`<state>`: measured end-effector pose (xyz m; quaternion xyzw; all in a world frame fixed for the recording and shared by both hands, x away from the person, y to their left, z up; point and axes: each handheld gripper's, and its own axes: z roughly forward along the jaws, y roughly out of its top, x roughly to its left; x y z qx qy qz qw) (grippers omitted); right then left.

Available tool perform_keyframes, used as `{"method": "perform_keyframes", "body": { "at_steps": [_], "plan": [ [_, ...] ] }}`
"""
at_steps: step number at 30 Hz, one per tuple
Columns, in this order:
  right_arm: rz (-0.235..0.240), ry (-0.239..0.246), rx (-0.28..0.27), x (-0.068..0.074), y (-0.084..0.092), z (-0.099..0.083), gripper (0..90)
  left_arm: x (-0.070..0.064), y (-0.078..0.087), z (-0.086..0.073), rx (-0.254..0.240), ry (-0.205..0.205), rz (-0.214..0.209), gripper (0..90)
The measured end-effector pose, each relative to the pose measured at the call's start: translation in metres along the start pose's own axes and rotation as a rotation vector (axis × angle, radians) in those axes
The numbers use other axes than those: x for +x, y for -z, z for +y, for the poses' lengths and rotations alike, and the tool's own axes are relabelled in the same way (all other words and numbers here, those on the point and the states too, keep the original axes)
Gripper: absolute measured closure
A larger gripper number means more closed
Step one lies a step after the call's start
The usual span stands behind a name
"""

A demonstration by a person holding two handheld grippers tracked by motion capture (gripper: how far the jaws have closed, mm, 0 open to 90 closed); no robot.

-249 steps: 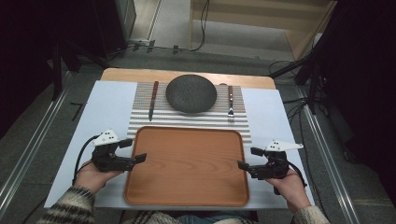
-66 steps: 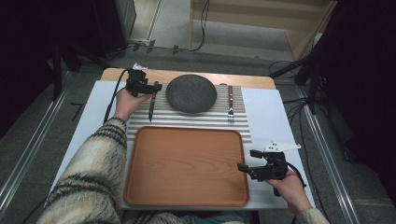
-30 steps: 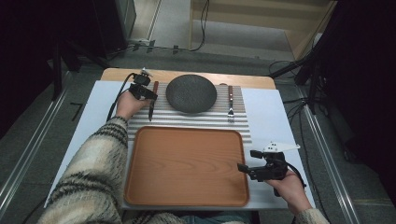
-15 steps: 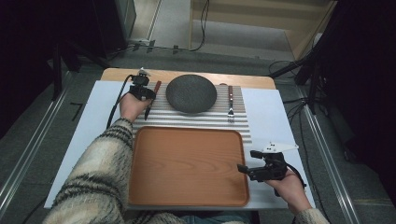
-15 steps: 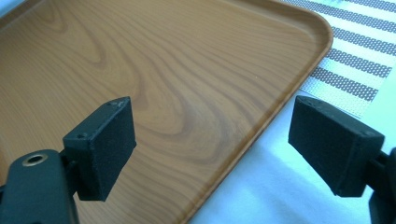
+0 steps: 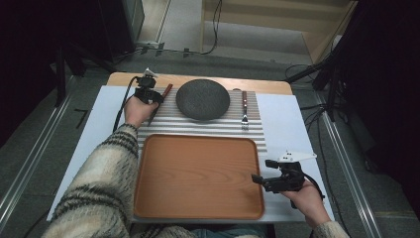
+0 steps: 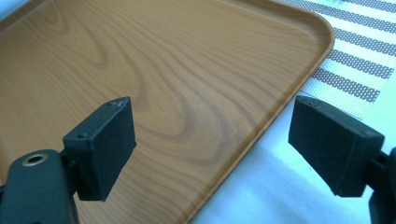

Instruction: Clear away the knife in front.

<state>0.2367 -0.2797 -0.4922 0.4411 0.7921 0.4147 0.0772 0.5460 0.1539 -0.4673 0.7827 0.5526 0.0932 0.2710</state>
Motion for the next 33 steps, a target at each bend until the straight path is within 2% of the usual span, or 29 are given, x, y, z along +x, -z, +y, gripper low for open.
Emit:
{"method": "perform_keyframes", "body": {
  "at_steps": [3, 7, 12, 17, 19, 26, 27, 28, 29, 33],
  "plan": [
    [0.000, 0.001, -0.002, 0.000, 0.000, 0.000, 13.2, -0.001, 0.007, 0.001, 0.002, 0.000, -0.030, 77.7],
    [0.001, -0.001, 0.000, 0.000, -0.001, 0.000, 13.2, -0.004, 0.019, 0.002, 0.000, -0.027, -0.071, 77.7],
    [-0.001, -0.003, 0.001, 0.000, -0.001, 0.000, 13.2, -0.005, 0.032, 0.002, 0.006, -0.041, -0.117, 77.7],
    [-0.001, -0.003, 0.005, 0.000, -0.001, 0.000, 13.1, -0.006, 0.046, 0.002, 0.000, -0.043, -0.154, 77.7],
    [-0.001, -0.004, 0.005, 0.000, -0.001, 0.000, 13.2, -0.007, 0.049, 0.002, -0.005, -0.047, -0.155, 77.7],
    [-0.001, -0.004, 0.003, -0.001, -0.001, 0.000, 13.2, -0.018, 0.065, -0.004, 0.009, -0.101, -0.201, 77.7],
    [0.000, -0.003, 0.003, -0.001, -0.001, 0.001, 13.2, -0.021, 0.069, -0.006, 0.010, -0.108, -0.224, 77.7],
    [0.000, -0.003, 0.003, -0.001, -0.001, 0.001, 13.2, -0.021, 0.069, -0.006, 0.010, -0.108, -0.224, 77.7],
    [0.001, -0.003, 0.001, -0.001, -0.002, 0.001, 13.2, -0.023, 0.072, -0.007, 0.014, -0.110, -0.254, 77.7],
    [0.002, -0.003, 0.002, -0.001, -0.002, 0.001, 13.2, -0.030, 0.080, -0.010, 0.011, -0.143, -0.270, 77.7]
  ]
}}
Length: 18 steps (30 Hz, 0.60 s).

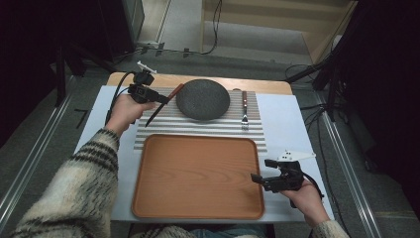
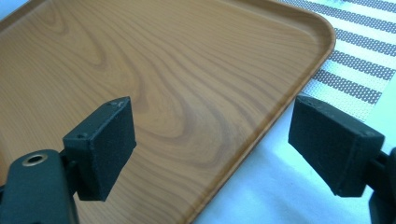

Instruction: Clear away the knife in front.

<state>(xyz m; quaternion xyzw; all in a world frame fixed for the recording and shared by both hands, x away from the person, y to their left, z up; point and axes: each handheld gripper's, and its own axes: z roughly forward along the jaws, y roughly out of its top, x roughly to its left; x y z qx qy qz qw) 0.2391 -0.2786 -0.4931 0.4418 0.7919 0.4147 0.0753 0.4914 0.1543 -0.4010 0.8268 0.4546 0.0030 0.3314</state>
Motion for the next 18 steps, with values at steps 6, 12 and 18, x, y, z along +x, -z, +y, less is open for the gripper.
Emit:
{"method": "perform_keyframes", "body": {
  "at_steps": [6, 12, 18],
  "plan": [
    [0.000, 0.000, -0.001, 0.000, -0.001, 0.001, 13.2, -0.013, 0.002, -0.005, 0.010, -0.042, -0.018, 77.7],
    [0.004, 0.000, 0.001, 0.000, -0.001, 0.001, 13.2, -0.025, 0.004, -0.018, 0.011, -0.072, -0.048, 77.7],
    [0.006, 0.000, 0.003, 0.000, -0.003, 0.002, 13.2, -0.032, 0.004, -0.028, 0.009, -0.089, -0.065, 77.7]
  ]
}}
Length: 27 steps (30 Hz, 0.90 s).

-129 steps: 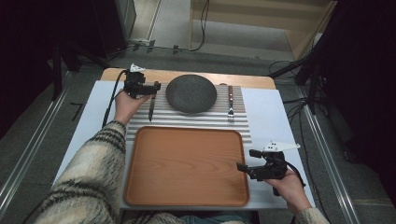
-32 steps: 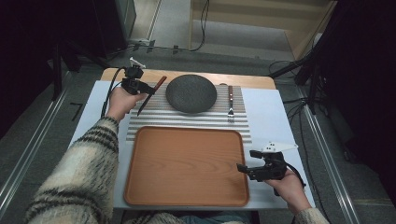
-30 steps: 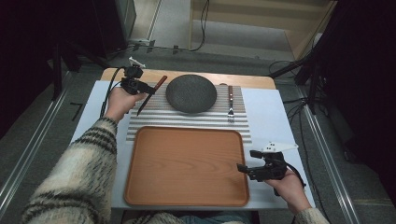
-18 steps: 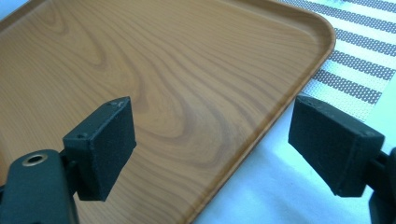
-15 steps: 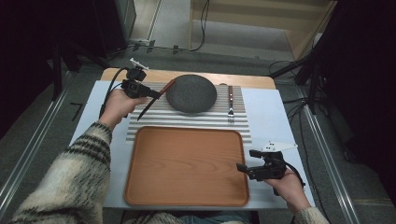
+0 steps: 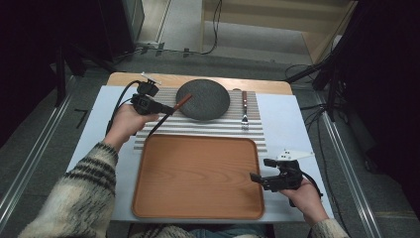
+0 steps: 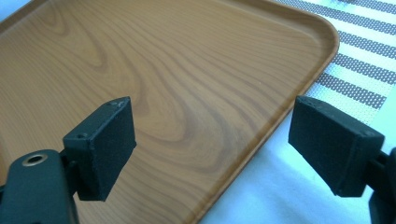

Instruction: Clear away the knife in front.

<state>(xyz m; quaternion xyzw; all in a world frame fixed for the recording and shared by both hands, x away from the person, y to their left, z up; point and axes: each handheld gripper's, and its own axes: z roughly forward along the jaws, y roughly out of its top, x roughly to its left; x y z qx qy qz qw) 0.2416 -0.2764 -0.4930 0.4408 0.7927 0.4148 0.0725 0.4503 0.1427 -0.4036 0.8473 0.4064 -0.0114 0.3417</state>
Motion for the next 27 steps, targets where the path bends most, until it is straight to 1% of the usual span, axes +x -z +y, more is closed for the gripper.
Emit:
{"method": "perform_keyframes", "body": {
  "at_steps": [1, 2, 5, 6, 8, 12, 17, 19, 24, 26, 27],
  "plan": [
    [-0.001, 0.004, -0.001, 0.000, -0.001, 0.000, 13.2, -0.003, 0.000, -0.003, -0.005, -0.004, -0.001, 77.7],
    [-0.001, 0.004, -0.001, 0.000, -0.001, 0.000, 13.2, -0.003, 0.000, -0.003, -0.005, -0.004, -0.001, 77.6],
    [0.002, 0.005, 0.001, 0.000, -0.001, 0.001, 13.2, -0.011, -0.001, -0.011, -0.002, -0.024, -0.009, 77.6],
    [0.002, 0.005, 0.001, 0.000, -0.001, 0.001, 13.2, -0.011, -0.001, -0.011, -0.002, -0.024, -0.009, 77.7],
    [0.002, 0.006, 0.003, 0.000, -0.002, 0.001, 13.2, -0.016, -0.002, -0.015, -0.001, -0.041, -0.009, 77.6],
    [0.004, 0.008, 0.003, 0.000, -0.002, 0.001, 13.2, -0.020, -0.004, -0.021, -0.005, -0.047, -0.019, 77.6],
    [0.005, 0.007, 0.005, 0.000, -0.003, 0.002, 13.2, -0.022, -0.005, -0.029, -0.015, -0.039, -0.032, 77.6],
    [0.005, 0.008, 0.005, 0.000, -0.003, 0.002, 13.2, -0.025, -0.007, -0.032, -0.008, -0.050, -0.029, 77.6],
    [0.001, 0.003, 0.003, -0.001, -0.003, 0.002, 13.2, -0.033, -0.009, -0.041, -0.007, -0.061, -0.042, 77.6],
    [0.002, 0.004, 0.007, -0.001, -0.003, 0.003, 13.1, -0.036, -0.011, -0.045, -0.005, -0.070, -0.044, 77.6],
    [0.002, 0.008, 0.007, -0.001, -0.004, 0.003, 13.2, -0.038, -0.011, -0.046, 0.003, -0.083, -0.044, 77.6]
  ]
}}
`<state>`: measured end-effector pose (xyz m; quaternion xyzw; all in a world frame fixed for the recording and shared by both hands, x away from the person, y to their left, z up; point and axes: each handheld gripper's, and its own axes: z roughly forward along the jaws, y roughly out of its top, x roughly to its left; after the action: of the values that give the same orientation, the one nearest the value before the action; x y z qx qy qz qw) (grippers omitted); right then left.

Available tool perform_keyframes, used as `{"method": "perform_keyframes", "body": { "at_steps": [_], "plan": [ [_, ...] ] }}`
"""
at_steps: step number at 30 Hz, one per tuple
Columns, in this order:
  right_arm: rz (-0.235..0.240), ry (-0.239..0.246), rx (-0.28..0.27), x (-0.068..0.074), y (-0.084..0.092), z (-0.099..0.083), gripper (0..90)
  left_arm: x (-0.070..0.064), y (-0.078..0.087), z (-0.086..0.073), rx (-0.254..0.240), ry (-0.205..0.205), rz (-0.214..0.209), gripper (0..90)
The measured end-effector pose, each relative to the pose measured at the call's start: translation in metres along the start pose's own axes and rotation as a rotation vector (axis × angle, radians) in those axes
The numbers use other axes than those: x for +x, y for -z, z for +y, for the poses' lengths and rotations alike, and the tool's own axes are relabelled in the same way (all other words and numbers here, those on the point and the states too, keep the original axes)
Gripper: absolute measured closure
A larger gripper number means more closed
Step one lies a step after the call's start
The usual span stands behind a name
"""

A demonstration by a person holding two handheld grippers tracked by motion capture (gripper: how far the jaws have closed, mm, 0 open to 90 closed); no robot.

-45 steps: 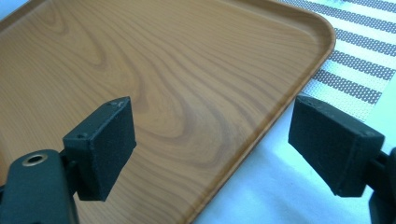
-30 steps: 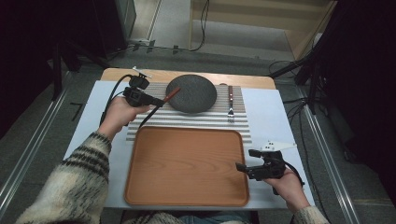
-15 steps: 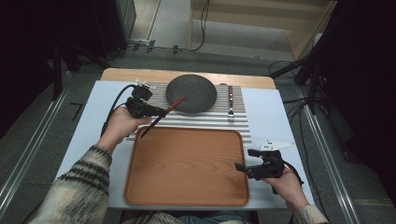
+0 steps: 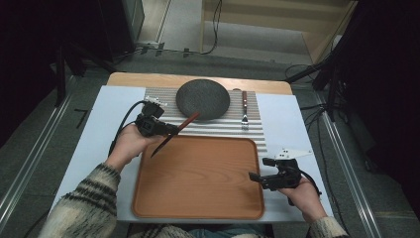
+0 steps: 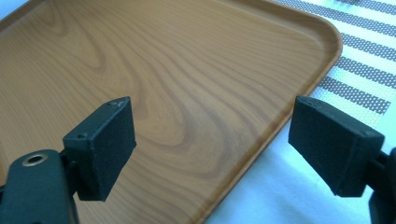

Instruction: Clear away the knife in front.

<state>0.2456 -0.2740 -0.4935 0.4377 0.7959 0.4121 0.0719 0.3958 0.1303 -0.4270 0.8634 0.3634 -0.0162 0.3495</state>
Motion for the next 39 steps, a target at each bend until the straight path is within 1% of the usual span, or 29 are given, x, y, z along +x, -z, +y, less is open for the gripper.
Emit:
{"method": "perform_keyframes", "body": {
  "at_steps": [2, 3, 4, 6, 7, 9, 10, 11, 13, 15, 17, 18, 20, 24, 26, 30, 31, 32, 33, 34, 35, 36, 37, 39],
  "plan": [
    [0.002, 0.001, 0.001, 0.000, 0.000, 0.000, 13.2, -0.002, 0.000, -0.002, -0.002, -0.007, -0.007, 77.7],
    [0.004, 0.004, 0.002, 0.000, -0.001, 0.000, 13.2, -0.005, -0.001, -0.005, -0.005, -0.006, -0.020, 77.6],
    [0.004, 0.004, 0.002, 0.000, -0.001, 0.000, 13.2, -0.005, -0.001, -0.005, -0.005, -0.006, -0.020, 77.6],
    [0.005, 0.006, 0.001, 0.000, -0.001, 0.001, 13.2, -0.008, -0.002, -0.012, 0.008, -0.006, -0.026, 77.6],
    [0.005, 0.006, 0.001, 0.000, -0.001, 0.001, 13.2, -0.008, -0.002, -0.012, 0.008, -0.006, -0.026, 77.6],
    [0.005, 0.007, 0.004, 0.001, 0.000, 0.001, 13.2, -0.010, -0.003, -0.017, 0.019, -0.007, -0.024, 77.6],
    [0.005, 0.009, 0.004, 0.001, 0.000, 0.001, 13.2, -0.011, -0.003, -0.021, 0.016, -0.003, -0.023, 77.6],
    [0.005, 0.009, 0.004, 0.001, 0.000, 0.001, 13.2, -0.012, -0.003, -0.024, 0.015, 0.002, -0.029, 77.6],
    [0.006, 0.009, 0.004, 0.001, 0.000, 0.001, 13.2, -0.013, -0.003, -0.029, 0.019, -0.003, -0.035, 77.6],
    [0.006, 0.010, 0.004, 0.001, 0.000, 0.001, 13.2, -0.015, -0.003, -0.035, 0.015, 0.008, -0.042, 77.6],
    [0.008, 0.012, 0.001, 0.001, 0.000, 0.001, 13.2, -0.017, -0.003, -0.041, 0.027, 0.006, -0.037, 77.6],
    [0.008, 0.012, 0.001, 0.001, 0.000, 0.001, 13.2, -0.017, -0.003, -0.041, 0.027, 0.006, -0.037, 77.6],
    [0.009, 0.015, 0.001, 0.001, 0.000, 0.001, 13.2, -0.020, -0.004, -0.047, 0.031, 0.017, -0.041, 77.6],
    [0.011, 0.016, 0.002, 0.001, -0.001, 0.001, 13.2, -0.023, -0.006, -0.054, 0.048, 0.018, -0.043, 77.5],
    [0.011, 0.016, 0.002, 0.001, -0.001, 0.002, 13.2, -0.024, -0.006, -0.056, 0.049, 0.020, -0.043, 77.5],
    [0.011, 0.015, 0.006, 0.002, -0.001, 0.002, 13.2, -0.026, -0.010, -0.064, 0.056, 0.030, -0.041, 77.5],
    [0.011, 0.015, 0.006, 0.002, -0.001, 0.002, 13.2, -0.026, -0.010, -0.064, 0.056, 0.030, -0.041, 77.6],
    [0.011, 0.016, 0.009, 0.002, -0.001, 0.002, 13.2, -0.027, -0.013, -0.067, 0.077, 0.035, -0.046, 77.5],
    [0.011, 0.016, 0.009, 0.002, -0.001, 0.002, 13.2, -0.027, -0.013, -0.067, 0.077, 0.035, -0.046, 77.5],
    [0.012, 0.020, 0.008, 0.002, -0.002, 0.002, 13.2, -0.029, -0.018, -0.069, 0.093, 0.029, -0.044, 77.5],
    [0.012, 0.020, 0.008, 0.002, -0.002, 0.002, 13.2, -0.029, -0.018, -0.069, 0.093, 0.029, -0.044, 77.5],
    [0.013, 0.021, 0.009, 0.002, -0.002, 0.003, 13.2, -0.030, -0.024, -0.071, 0.117, 0.020, -0.034, 77.5],
    [0.013, 0.021, 0.009, 0.002, -0.002, 0.003, 13.2, -0.030, -0.024, -0.071, 0.117, 0.020, -0.034, 77.5],
    [0.013, 0.022, 0.010, 0.002, -0.002, 0.003, 13.2, -0.030, -0.028, -0.073, 0.135, 0.018, -0.038, 77.5]
  ]
}}
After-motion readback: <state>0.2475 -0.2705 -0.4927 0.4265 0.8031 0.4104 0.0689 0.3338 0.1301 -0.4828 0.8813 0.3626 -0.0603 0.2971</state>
